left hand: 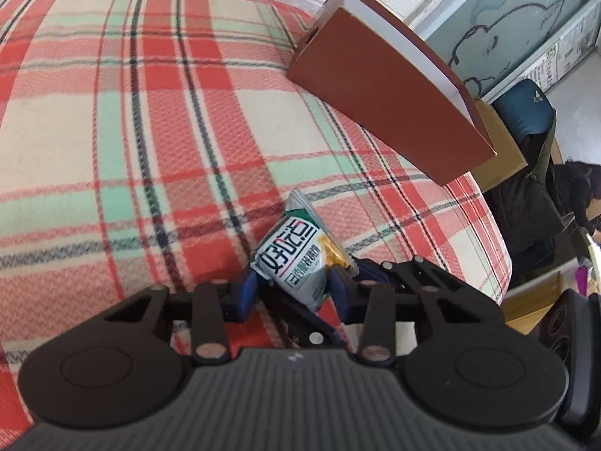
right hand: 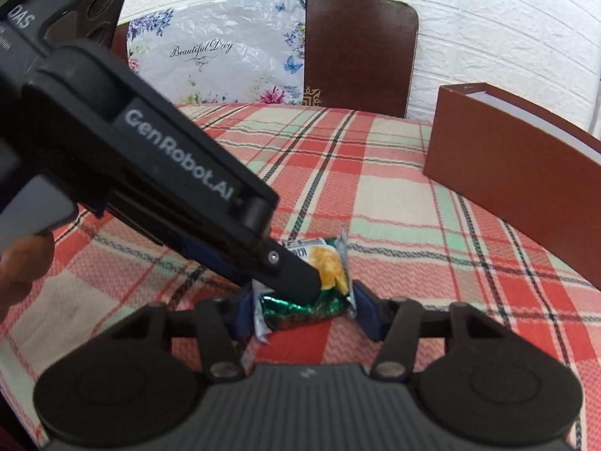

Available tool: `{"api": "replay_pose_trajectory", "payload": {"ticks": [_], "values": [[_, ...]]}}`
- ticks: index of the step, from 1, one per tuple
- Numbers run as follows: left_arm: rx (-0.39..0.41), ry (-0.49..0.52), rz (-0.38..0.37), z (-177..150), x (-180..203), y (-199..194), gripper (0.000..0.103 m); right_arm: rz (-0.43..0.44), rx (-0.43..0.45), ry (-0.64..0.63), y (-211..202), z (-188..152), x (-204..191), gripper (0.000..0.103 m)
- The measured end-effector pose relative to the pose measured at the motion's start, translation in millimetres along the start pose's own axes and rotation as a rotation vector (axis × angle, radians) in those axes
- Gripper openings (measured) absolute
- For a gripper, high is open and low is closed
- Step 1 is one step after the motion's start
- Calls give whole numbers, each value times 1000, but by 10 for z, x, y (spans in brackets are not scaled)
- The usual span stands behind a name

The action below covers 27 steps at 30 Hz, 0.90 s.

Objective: Organize objects
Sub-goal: 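Lift the snack packet with the right gripper, then carry the snack packet into the brown box and release it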

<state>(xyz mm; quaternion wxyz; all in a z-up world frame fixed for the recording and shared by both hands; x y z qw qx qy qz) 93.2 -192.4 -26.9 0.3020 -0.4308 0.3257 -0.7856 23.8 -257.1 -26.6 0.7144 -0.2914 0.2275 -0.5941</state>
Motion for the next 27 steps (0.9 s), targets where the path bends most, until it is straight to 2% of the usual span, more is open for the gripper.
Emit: {"api": "replay_pose_trajectory", "payload": {"ticks": [4,10,15,17,18,19,20,22,23,24,27], "values": [[52,97,13,272,325,-41,43,-47,93,62,-124,136,225,47],[146,257,20,965,961,-35,43,-180,287,141,-332,572,813,47],[217,343,41,1530,1325,145,43,-246,386,218,-286,966,1373,47],[230,365,60,1734,1386,270,46,-265,405,240,-179,1092,1561,47],[240,372,86,1825,1409,342,51,-281,410,248,-82,1158,1658,48],[254,361,142,1921,1387,426,64,-298,411,249,29,1209,1735,52],[272,336,205,2007,1326,501,69,-320,406,249,153,1243,1801,53],[275,297,277,2109,1199,628,69,-340,391,269,393,1231,1905,55],[267,278,282,2119,1136,671,68,-331,392,300,474,1181,1946,56],[257,268,257,2113,1080,693,68,-307,425,340,479,1124,1980,62],[289,305,270,2039,1070,719,70,-341,460,300,448,1082,1954,67]]}}
Point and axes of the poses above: each gripper's, at about its wrist camera, not at the fingertips, and y roughly the way its jaws point, x to its right, z to its top, the point moved 6 cm from there along y, roughly the way its jaws point, and after that the axes turned 7 degrees about -x, right-handed, at the moved point
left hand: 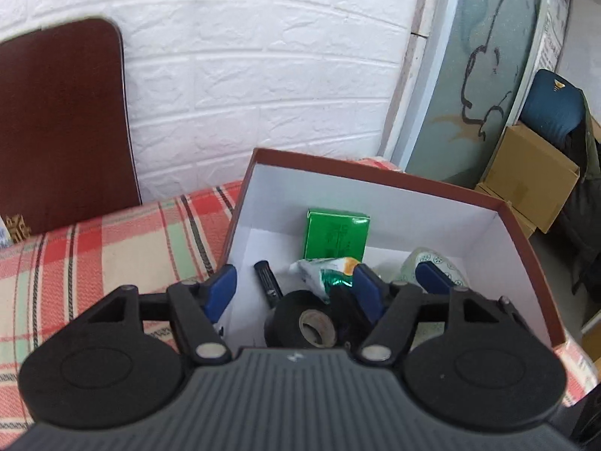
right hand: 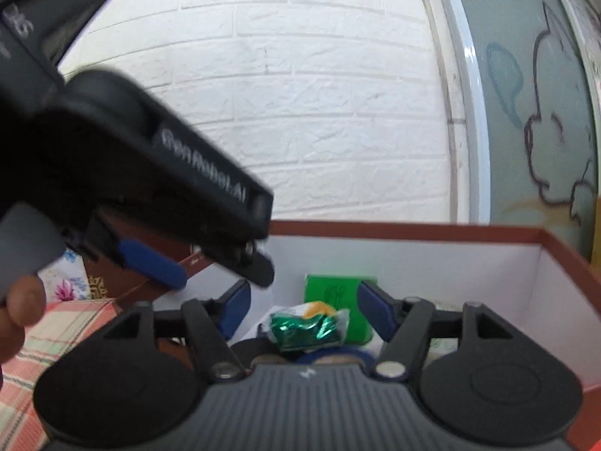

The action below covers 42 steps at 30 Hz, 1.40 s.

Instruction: Organize objects

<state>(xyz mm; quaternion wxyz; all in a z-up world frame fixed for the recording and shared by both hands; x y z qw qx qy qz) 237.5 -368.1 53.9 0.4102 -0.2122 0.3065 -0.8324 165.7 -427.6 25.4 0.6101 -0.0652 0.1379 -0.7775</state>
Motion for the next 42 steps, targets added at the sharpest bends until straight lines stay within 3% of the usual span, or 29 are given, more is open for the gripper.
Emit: {"api": "replay_pose_trajectory", "payload": {"ticks": [7,13,17,18,24,32,42], "values": [[45,28,28,-11,97,-271,70,7,21,9,-110,-59,36,74],[44,1,66,-282,-1,-666,79,-12,-6,31,-336,58,38,81],[2,-29,93,-594,-105,-840,83,-66,6,4,-908,-99,-29,87],[-12,-31,98,-679,-123,-880,83,-72,-4,6,-1054,-159,-50,94],[-26,-7,136,-1149,-159,-1175,90,-42,-133,35,-1647,-521,-87,102],[-7,35,162,-1593,-166,-1573,99,13,-315,145,-1931,-720,-157,103],[-4,46,173,-2072,-285,-1852,103,-8,-397,286,-2351,-821,-356,103]]}}
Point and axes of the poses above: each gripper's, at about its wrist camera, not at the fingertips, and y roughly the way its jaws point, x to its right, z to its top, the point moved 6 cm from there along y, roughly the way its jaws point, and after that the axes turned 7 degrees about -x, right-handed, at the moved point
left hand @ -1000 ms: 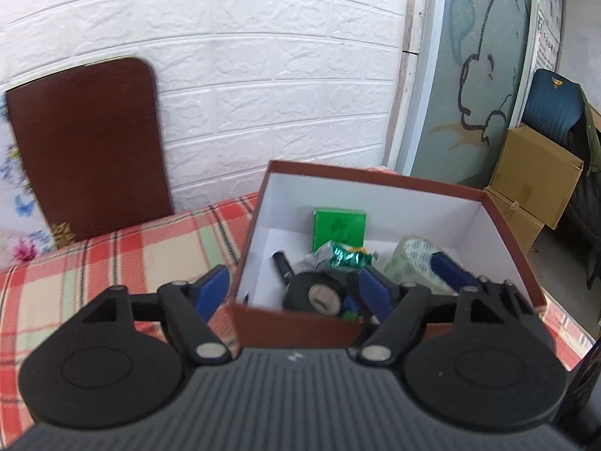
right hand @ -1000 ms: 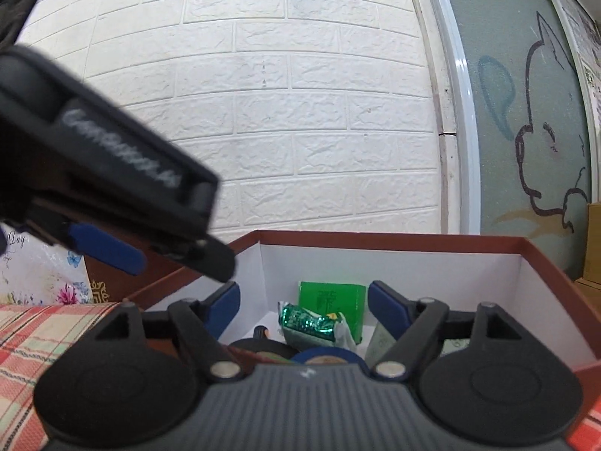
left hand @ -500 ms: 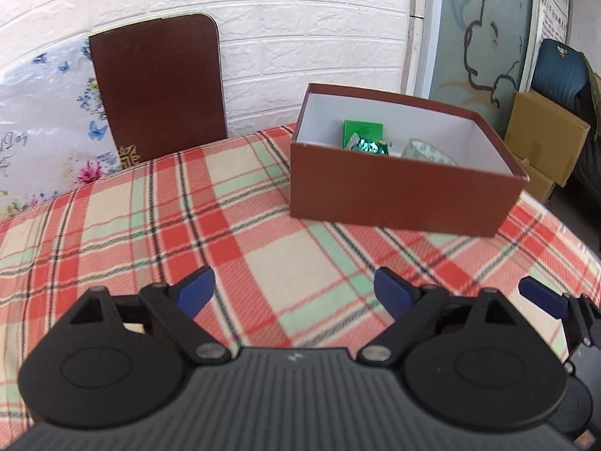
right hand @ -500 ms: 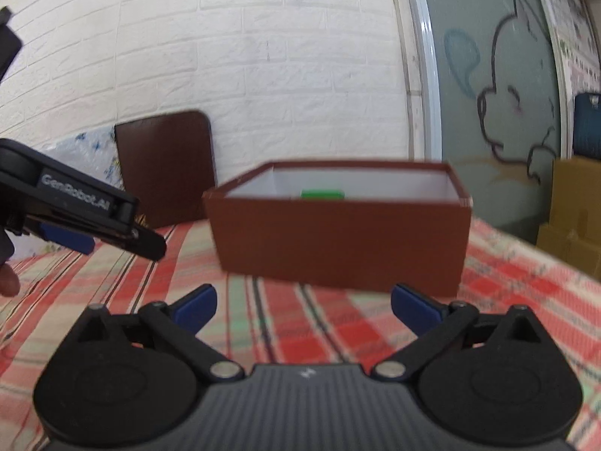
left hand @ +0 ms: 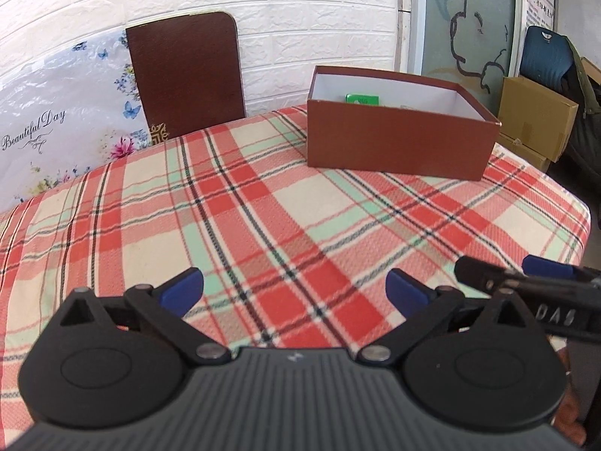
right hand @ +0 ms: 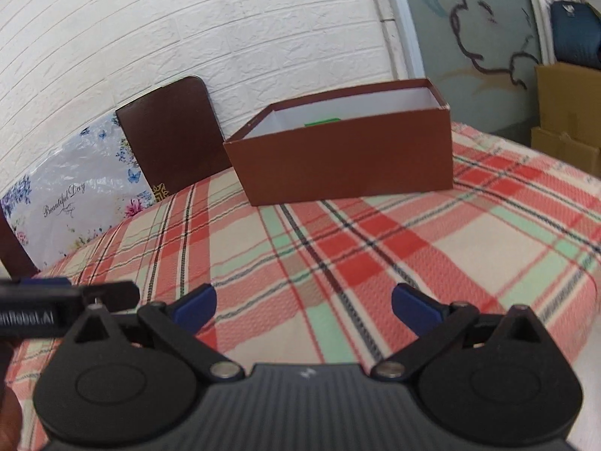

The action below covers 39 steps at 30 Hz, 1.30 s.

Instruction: Organize objects

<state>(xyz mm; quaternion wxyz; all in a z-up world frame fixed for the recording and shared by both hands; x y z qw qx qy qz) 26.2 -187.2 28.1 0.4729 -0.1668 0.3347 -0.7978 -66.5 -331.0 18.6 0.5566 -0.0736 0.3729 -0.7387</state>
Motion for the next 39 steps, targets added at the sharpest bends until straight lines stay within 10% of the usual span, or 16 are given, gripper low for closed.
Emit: {"api": "replay_pose_trajectory", "payload": {"ticks": [39], "values": [[-92,-33,140,-338,-291,29,103,-62,52,-35,-202,-176,-324,103]]}}
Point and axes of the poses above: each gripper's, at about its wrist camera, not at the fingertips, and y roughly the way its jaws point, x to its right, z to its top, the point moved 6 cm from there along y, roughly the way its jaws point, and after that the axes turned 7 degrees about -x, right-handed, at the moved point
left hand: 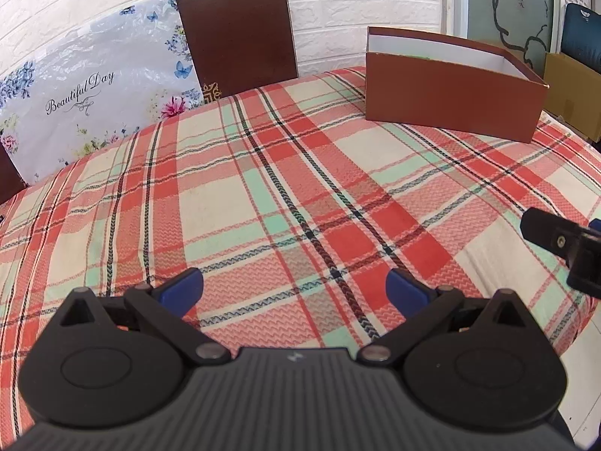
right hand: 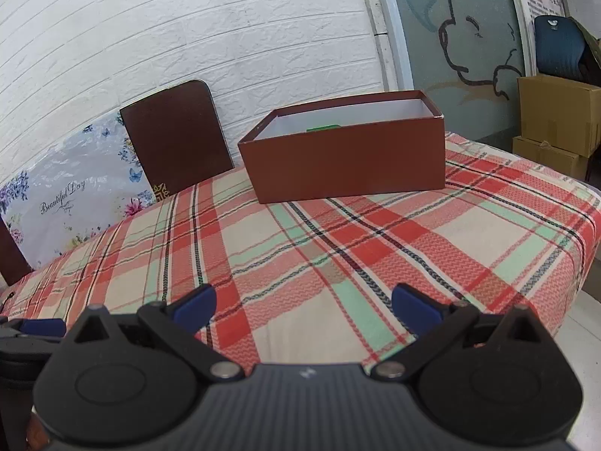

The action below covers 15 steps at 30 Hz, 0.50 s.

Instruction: Organize objects

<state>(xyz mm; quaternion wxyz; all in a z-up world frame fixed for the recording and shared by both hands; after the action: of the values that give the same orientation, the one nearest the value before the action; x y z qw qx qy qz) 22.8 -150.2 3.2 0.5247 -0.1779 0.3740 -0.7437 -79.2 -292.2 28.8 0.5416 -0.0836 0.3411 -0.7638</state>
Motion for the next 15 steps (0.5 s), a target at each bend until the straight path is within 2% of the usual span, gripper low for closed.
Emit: {"api": "replay_pose_trajectory", "payload": {"ticks": [15], "values": [[-50,4,-27,-31,47,50,103,2,-23,2,68,-23,27,103]]}}
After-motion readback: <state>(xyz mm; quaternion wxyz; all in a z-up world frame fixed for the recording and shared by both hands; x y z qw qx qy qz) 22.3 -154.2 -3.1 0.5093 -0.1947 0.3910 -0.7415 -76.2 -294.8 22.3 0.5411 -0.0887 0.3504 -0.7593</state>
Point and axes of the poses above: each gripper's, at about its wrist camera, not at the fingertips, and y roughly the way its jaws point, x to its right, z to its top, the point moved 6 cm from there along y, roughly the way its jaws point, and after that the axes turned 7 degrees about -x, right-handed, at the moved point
